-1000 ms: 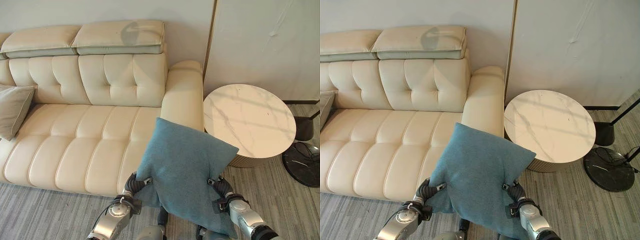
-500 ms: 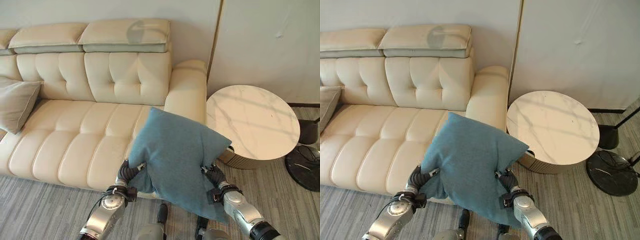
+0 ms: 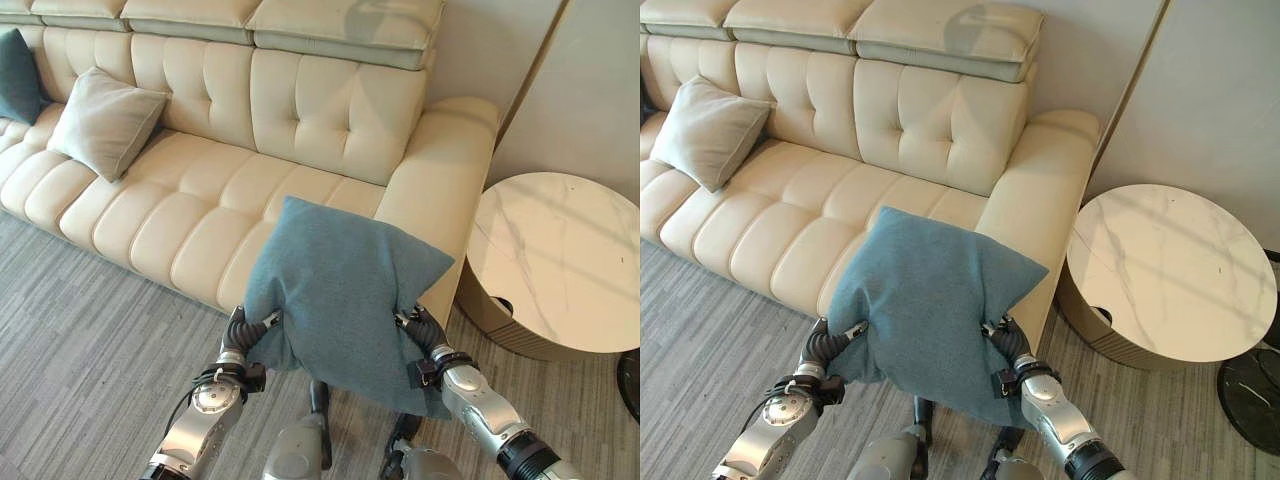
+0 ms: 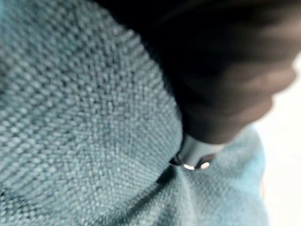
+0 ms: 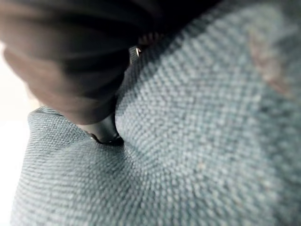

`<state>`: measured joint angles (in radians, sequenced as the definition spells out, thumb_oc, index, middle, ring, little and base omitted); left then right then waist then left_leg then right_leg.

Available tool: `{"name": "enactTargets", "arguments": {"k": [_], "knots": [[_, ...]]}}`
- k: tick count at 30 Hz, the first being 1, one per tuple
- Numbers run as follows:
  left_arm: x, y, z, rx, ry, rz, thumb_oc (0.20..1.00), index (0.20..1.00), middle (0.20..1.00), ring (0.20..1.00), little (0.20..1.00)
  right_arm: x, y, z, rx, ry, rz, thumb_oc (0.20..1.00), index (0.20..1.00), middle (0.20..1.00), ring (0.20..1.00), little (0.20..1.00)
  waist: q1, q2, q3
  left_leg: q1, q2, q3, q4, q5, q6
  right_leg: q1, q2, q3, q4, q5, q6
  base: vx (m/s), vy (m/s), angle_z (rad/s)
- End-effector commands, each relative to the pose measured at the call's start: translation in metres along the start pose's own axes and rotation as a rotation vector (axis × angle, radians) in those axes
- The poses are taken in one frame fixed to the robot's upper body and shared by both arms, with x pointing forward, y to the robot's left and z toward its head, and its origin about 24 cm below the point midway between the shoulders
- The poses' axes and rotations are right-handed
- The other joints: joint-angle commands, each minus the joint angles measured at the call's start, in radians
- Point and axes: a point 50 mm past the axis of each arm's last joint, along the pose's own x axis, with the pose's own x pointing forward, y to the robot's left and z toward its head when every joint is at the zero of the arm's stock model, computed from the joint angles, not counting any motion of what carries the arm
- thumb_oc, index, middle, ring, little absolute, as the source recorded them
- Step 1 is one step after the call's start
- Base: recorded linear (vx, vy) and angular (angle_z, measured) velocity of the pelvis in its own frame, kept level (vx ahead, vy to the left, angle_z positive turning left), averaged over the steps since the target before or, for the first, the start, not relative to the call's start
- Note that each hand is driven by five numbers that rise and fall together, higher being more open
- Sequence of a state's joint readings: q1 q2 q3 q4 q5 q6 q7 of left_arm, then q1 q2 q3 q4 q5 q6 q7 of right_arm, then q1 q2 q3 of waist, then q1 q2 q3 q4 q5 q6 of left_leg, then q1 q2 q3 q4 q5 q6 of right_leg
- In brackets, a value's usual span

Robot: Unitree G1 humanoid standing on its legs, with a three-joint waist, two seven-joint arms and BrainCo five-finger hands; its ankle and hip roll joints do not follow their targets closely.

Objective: Pick up all the scattered cushions and arrange them neatly on the sofa.

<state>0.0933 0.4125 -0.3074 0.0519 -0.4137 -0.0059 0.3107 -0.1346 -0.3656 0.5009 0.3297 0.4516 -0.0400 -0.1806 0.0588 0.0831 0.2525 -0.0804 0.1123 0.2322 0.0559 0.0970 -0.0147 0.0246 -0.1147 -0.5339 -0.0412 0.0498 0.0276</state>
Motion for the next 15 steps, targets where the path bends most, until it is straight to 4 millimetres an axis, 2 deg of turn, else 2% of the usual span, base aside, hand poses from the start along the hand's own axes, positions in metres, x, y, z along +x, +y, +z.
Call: {"name": "enactTargets", "arguments": {"k": [1, 3, 4, 5, 9, 15], "knots": [[-0.013, -0.062, 0.065, -0.171, -0.328, -0.306, 0.2, 0.2, 0.2, 0.2, 0.2, -0.008, 0.117, 0.101, 0.123, -0.463, 0.488, 0.2, 0.2, 0.2, 0.2, 0.2, -0.013, -0.087, -0.067, 0.087, 0.016, 0.049, 0.008, -0.121, -0.072, 0.022, 0.002, 0.034, -0.046, -0.126, 0.041, -0.05, 0.178, 0.85], [-0.014, -0.06, 0.062, -0.177, -0.312, -0.307, 0.2, 0.2, 0.2, 0.2, 0.2, -0.007, 0.111, 0.099, 0.118, -0.451, 0.464, 0.2, 0.2, 0.2, 0.2, 0.2, -0.02, -0.083, -0.086, 0.134, 0.034, 0.097, -0.049, -0.12, -0.081, 0.028, -0.006, -0.009, -0.046, -0.113, 0.052, -0.04, 0.189, 0.71], [-0.014, -0.06, 0.061, -0.175, -0.307, -0.315, 0.2, 0.2, 0.2, 0.2, 0.2, -0.007, 0.106, 0.099, 0.124, -0.457, 0.441, 0.2, 0.2, 0.2, 0.2, 0.2, -0.027, -0.078, -0.092, 0.143, 0.042, 0.141, -0.094, -0.103, -0.086, 0.023, -0.014, -0.034, -0.046, -0.103, 0.057, -0.08, 0.257, 0.84], [-0.014, -0.061, 0.059, -0.18, -0.294, -0.323, 0.2, 0.2, 0.2, 0.2, 0.2, -0.006, 0.101, 0.097, 0.126, -0.448, 0.421, 0.2, 0.2, 0.2, 0.2, 0.2, -0.033, -0.072, -0.102, 0.152, 0.039, 0.157, -0.143, -0.087, -0.087, 0.019, -0.022, -0.058, -0.046, -0.086, 0.066, -0.09, 0.283, 0.99], [-0.015, -0.059, 0.054, -0.165, -0.273, -0.322, 0.2, 0.2, 0.2, 0.2, 0.2, -0.005, 0.099, 0.089, 0.134, -0.415, 0.402, 0.2, 0.2, 0.2, 0.2, 0.2, -0.024, -0.072, -0.115, 0.151, 0.02, 0.14, -0.143, -0.118, -0.075, 0.012, -0.044, -0.074, -0.046, -0.044, 0.09, -0.04, 0.227, 0.71], [-0.014, -0.051, 0.055, -0.121, -0.283, -0.305, 0.2, 0.2, 0.2, 0.2, 0.2, -0.005, 0.105, 0.088, 0.143, -0.412, 0.403, 0.2, 0.2, 0.2, 0.2, 0.2, 0.005, -0.108, -0.094, 0.13, -0.051, 0.11, -0.143, -0.162, -0.016, -0.021, -0.106, -0.049, -0.046, 0.036, 0.143, -0.12, 0.357, 0.32]]}}
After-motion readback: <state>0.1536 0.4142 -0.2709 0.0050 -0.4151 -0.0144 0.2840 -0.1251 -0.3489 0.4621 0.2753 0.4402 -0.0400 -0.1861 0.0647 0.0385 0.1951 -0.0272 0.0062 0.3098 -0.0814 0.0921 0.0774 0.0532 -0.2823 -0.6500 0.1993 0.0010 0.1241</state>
